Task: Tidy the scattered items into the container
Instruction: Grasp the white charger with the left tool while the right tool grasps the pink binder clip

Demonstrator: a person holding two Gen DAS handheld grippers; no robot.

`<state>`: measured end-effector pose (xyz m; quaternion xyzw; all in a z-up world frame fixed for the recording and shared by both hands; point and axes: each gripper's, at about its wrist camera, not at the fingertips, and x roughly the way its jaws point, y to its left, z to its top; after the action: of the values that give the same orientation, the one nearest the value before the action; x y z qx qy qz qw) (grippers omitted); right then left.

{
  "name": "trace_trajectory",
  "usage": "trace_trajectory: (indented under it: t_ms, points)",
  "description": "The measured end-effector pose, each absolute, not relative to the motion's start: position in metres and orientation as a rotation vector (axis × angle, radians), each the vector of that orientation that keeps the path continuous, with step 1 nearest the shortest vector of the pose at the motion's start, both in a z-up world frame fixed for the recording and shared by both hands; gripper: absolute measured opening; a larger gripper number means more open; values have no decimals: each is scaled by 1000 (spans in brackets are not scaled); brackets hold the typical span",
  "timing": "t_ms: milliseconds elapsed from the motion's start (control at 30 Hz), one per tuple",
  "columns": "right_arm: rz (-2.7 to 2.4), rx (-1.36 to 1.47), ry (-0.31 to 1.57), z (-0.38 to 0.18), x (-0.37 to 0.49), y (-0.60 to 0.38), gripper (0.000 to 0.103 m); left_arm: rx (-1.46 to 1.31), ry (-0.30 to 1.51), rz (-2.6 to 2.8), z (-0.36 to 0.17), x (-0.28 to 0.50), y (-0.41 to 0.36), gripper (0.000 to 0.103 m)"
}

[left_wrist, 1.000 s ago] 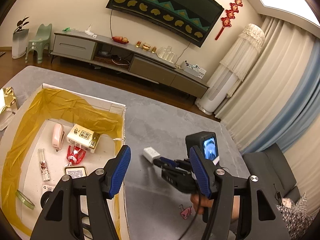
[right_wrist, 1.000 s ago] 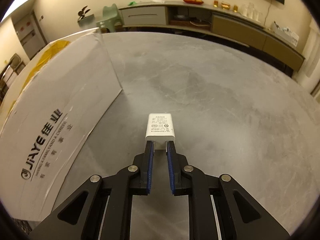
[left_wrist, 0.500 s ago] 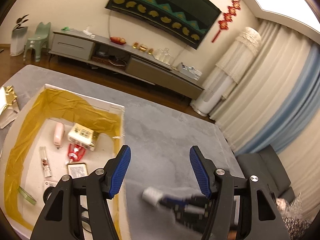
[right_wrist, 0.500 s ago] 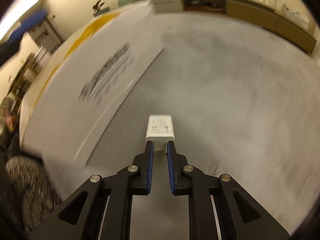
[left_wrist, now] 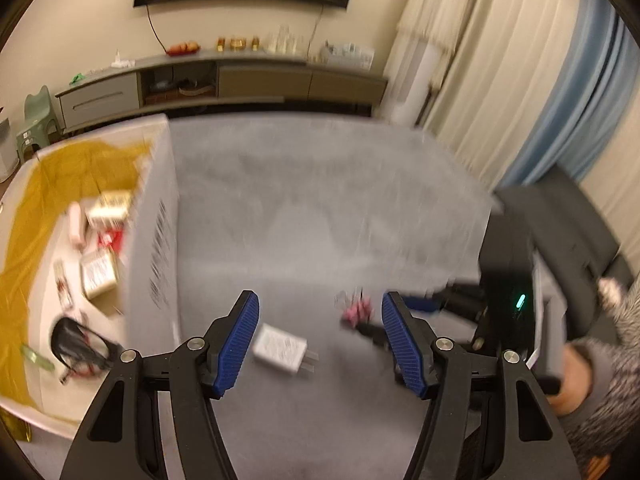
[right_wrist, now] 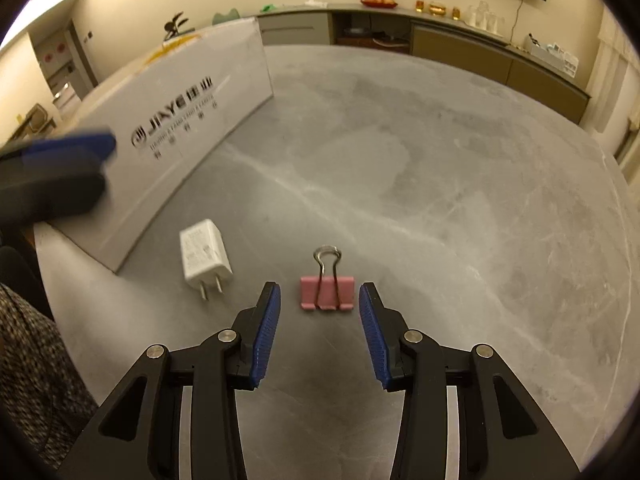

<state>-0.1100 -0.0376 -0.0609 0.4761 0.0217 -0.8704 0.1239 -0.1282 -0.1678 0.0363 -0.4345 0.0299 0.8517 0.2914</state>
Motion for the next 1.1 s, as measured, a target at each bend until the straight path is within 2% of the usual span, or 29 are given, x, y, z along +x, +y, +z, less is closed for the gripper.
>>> trace_trajectory:
  t_ms: [200,300,400,767,800,833,900,1000,1067,1100]
  points:
    - [-2545,1409,42,-70,-120,-37,43,-1307,150,2315,-18,-136,-154,65]
    - [-2522,1460,-11,-76,-123,-32,33,-1360,147,2348,-36,-145,-156,65]
    - [-2516,1483,-7,-75,-122,-30,33,-1392,103,2346,-49,-152,-162,65]
    - [-2515,1456,5,-73,-118,-28,34,-1343,168,2362,-58,-154,-160,65]
    - [-2500,1467,-2,-74,-118,-28,34,-1316,181,2342,-58,-153,-157,55]
    - [-2487,1478,-12,-75,-117,-27,30,-1292,184,2317,-58,-153,-156,51]
    - [-2484,1486,-4,-75,-116,-27,25,-1268,164,2291,-56,-151,-158,51]
    - [-2487,1482,-1,-73,-114,-27,25,-1280,141,2323,-56,-152,-166,51]
    - [-2498,1472,2,-73,-113,-27,26,-1284,119,2330,-56,-153,-170,55]
    - [-2501,1470,3,-74,-114,-28,31,-1288,108,2325,-55,-153,-170,60]
